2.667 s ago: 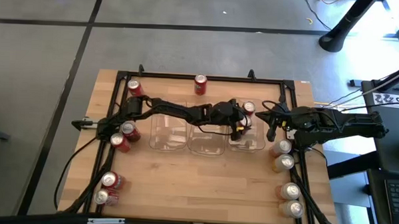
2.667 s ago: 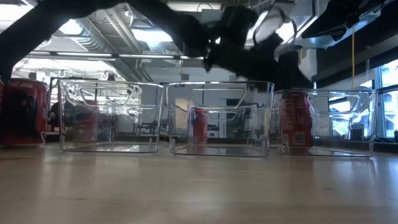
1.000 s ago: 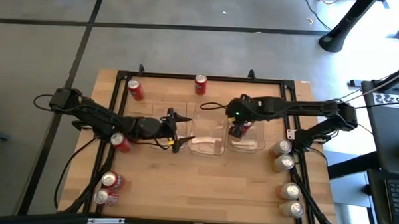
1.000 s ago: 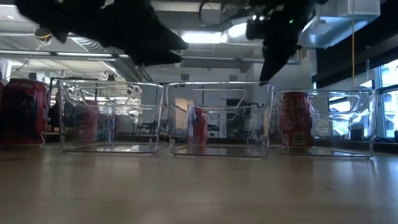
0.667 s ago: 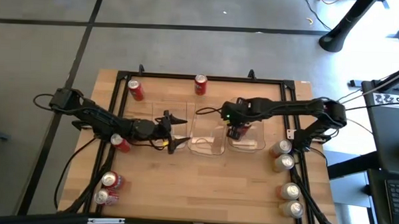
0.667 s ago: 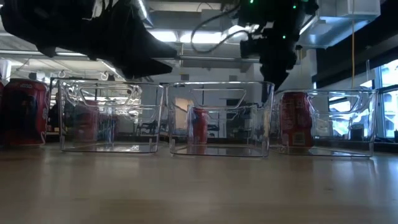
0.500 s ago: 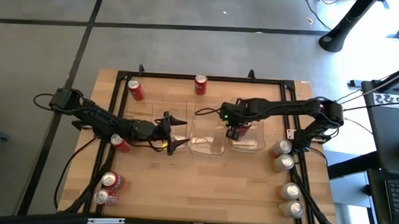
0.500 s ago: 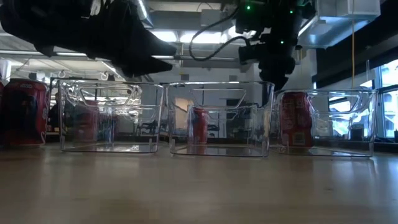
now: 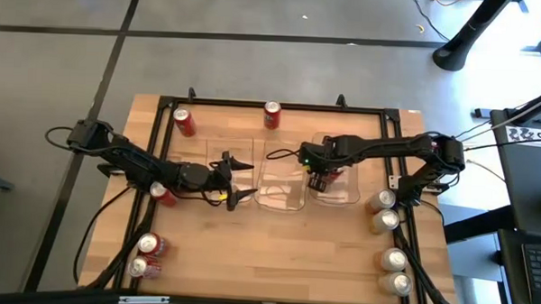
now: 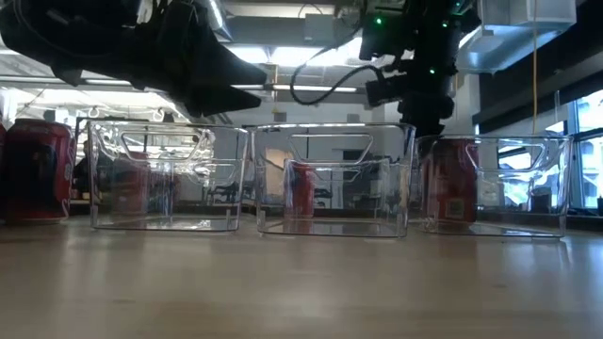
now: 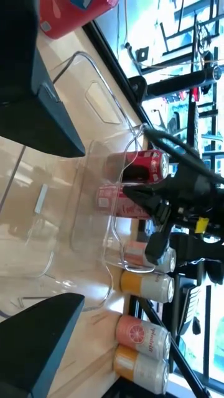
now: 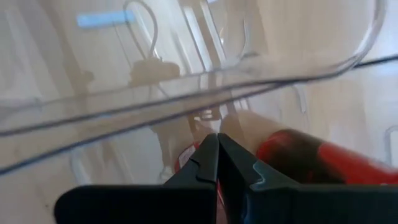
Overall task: Sort soda cans
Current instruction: Adjust the red soda cans in the right transparent bin
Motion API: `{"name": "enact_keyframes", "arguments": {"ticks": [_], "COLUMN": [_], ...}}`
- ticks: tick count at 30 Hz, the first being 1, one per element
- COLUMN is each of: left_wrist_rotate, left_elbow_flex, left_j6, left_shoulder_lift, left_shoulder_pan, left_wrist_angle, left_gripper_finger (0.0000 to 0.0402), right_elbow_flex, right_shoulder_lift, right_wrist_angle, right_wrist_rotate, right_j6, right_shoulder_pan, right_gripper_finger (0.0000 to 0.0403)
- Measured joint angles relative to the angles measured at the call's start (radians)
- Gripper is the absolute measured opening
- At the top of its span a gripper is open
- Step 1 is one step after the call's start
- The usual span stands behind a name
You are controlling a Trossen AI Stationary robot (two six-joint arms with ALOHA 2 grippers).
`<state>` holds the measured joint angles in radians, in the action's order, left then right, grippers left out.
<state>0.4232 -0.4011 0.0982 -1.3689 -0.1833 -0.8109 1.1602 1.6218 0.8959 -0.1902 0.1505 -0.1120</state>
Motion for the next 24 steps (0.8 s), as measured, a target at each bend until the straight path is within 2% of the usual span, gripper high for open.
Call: {"name": "enact_keyframes", "arguments": {"ticks": [24], "left_wrist_rotate": [0.000], "left_elbow_flex": [0.000], "left_j6": [-0.001], "left_shoulder_lift": [-0.001], "left_shoulder_pan": [0.001], "left_wrist_angle": [0.000], "left_gripper_finger": [0.0363], "right_elbow_flex": [-0.031], "right_shoulder_lift": [0.006], "right_wrist_angle": [-0.031], "right_wrist_rotate": [0.026], "right_j6": [0.002], "right_shoulder_pan": [0.000], "right_gripper_finger": [0.0007]}}
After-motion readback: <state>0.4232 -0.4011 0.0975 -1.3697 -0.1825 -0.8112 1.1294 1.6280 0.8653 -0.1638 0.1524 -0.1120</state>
